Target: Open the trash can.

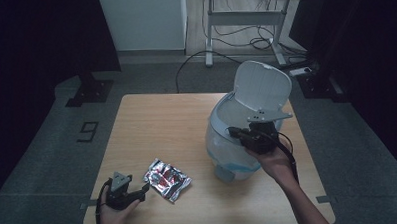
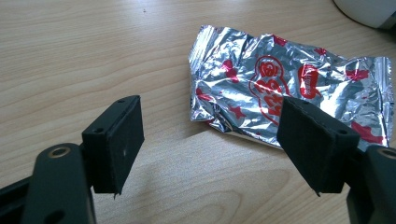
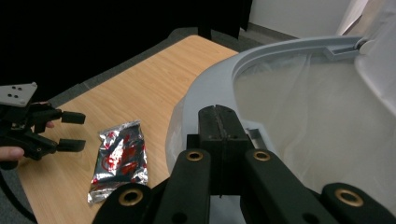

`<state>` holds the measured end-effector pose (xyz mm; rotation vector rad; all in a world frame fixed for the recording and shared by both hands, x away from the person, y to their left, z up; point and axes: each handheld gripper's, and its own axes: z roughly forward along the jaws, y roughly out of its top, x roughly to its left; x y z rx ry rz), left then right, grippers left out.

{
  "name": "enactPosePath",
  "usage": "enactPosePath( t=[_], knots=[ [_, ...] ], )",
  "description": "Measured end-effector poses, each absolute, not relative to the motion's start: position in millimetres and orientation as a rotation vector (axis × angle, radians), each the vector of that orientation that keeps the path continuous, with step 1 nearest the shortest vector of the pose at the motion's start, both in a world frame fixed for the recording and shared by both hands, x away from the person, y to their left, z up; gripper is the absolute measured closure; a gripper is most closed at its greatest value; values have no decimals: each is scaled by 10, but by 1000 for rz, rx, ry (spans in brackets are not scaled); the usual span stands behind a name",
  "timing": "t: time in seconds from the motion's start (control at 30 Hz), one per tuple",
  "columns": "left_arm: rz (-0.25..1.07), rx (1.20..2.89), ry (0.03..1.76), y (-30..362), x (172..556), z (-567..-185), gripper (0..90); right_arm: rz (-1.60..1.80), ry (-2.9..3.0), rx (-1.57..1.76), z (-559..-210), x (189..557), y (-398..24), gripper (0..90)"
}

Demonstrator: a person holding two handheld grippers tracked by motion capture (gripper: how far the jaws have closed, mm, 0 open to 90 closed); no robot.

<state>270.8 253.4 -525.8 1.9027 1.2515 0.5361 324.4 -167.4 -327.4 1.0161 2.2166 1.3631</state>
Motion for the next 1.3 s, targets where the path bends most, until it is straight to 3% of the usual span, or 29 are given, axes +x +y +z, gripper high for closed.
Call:
enactPosePath(
  t=[0.57,0.9,0.93,1.3],
  knots=[
    [536,1900,1259,2557,2716,-5260,230,1464,2158,1018,-3312,3216,-1872,899],
    [535,1897,1263,2558,2720,-5260,230,1548,2067,1010,-3330,2988,-2300,890],
    [535,1898,1262,2556,2721,-5260,230,1551,2056,1012,-3362,2937,-2388,855],
    [536,1895,1266,2558,2721,-5263,230,1553,2002,1034,-3619,2743,-2719,830]
  ],
)
